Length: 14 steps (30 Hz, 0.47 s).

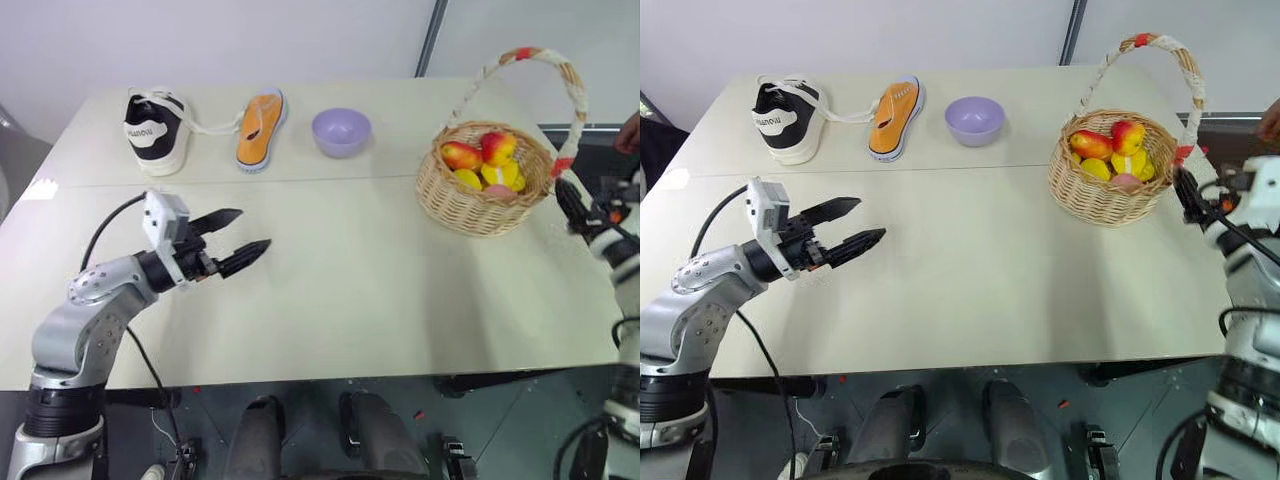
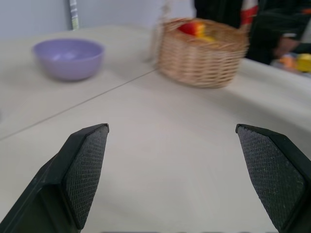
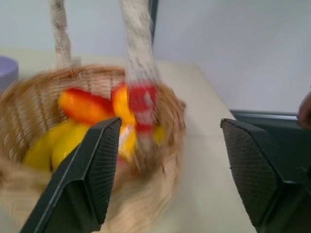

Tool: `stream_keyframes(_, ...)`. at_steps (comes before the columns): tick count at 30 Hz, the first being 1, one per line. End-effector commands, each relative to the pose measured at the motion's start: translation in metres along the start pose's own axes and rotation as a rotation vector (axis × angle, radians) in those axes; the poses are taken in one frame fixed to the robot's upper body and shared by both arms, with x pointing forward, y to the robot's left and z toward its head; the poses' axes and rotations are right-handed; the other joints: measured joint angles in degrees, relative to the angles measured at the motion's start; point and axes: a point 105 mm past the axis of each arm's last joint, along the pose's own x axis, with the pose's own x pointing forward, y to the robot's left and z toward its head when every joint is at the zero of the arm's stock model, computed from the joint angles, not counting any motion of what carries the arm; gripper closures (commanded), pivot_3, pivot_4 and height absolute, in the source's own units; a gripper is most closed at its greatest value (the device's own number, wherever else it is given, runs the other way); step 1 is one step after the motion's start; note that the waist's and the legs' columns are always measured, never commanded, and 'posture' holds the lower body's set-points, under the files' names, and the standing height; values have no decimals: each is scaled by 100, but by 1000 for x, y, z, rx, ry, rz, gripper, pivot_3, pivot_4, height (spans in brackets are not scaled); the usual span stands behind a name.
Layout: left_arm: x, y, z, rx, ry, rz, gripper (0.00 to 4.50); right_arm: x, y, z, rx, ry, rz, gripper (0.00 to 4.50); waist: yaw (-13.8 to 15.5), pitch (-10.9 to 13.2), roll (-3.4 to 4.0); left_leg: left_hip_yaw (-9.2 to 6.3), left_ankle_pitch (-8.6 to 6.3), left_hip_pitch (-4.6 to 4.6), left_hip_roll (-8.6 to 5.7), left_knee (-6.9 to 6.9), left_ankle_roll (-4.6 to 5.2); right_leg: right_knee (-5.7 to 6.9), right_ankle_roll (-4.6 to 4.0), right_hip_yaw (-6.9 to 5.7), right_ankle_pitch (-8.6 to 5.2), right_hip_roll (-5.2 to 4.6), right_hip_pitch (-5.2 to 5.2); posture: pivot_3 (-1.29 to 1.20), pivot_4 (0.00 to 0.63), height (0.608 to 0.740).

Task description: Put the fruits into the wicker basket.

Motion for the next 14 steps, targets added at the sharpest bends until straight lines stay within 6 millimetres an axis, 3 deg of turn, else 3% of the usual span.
stream_keyframes(1,-26,24,-8,44,19,178,0,-18,69,20,-65,-60,384,1136,-38,-1,1,1,0,4,2,-2,1,1,0,2,-6,2,0,0,150,740)
stream_keyframes(3,-37,29,-23,51,70,233,0,-25,106,11,-65,-25,558,1136,-104,-1,2,3,-1,14,6,-8,2,6,10,12,-12,8,1,0,150,740)
stream_keyframes(6,-49,33,-37,43,97,300,0,-26,136,-3,-51,8,674,1136,-92,-1,0,2,-1,23,6,-7,2,12,0,22,-12,9,3,0,150,740)
stream_keyframes(14,-67,27,-49,18,107,390,0,-10,161,-21,-21,16,761,1136,18,-3,-8,20,-2,3,-7,6,0,-18,-15,25,-4,-13,4,0,150,740)
